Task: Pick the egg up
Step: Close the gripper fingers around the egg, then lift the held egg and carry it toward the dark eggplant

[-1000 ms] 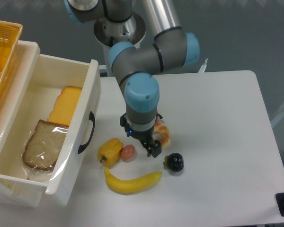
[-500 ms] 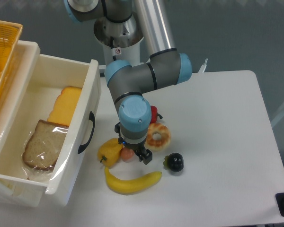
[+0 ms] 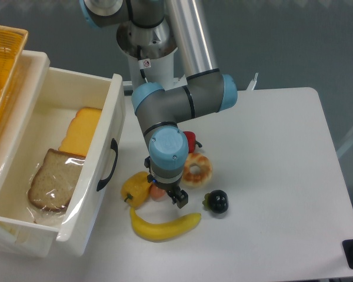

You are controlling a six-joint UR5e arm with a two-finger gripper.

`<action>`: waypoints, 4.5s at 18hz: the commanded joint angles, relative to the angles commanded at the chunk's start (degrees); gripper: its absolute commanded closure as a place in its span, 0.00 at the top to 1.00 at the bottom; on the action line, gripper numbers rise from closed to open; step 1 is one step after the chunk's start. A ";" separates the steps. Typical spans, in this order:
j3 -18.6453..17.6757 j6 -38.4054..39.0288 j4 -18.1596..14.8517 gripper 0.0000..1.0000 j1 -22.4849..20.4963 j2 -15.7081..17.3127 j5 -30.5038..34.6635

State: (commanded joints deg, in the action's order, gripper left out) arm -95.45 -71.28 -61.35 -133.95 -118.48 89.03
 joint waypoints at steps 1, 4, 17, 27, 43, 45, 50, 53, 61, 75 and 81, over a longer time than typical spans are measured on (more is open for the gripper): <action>-0.26 -0.35 0.61 1.00 0.00 0.00 0.00; -1.06 -1.14 1.67 1.00 0.09 0.00 -0.17; -1.85 -1.23 1.76 1.00 0.18 -0.35 -0.26; -0.45 -1.06 2.02 0.90 0.35 -1.67 0.00; 0.61 -1.14 2.11 0.90 0.26 -2.81 0.00; 0.52 -1.14 2.02 0.90 0.26 -2.72 0.00; 0.52 -0.97 2.02 0.75 0.18 -2.72 0.00; 0.61 -0.79 1.94 0.62 0.18 -2.72 0.00; 0.79 -0.70 1.94 0.28 -0.09 -2.72 0.00; 5.09 -1.49 1.58 0.21 -3.25 -1.15 -5.79; 5.27 -10.36 0.53 0.21 -5.53 3.16 -7.12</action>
State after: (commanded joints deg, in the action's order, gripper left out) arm -90.18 -81.64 -60.82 -139.48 -115.32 81.92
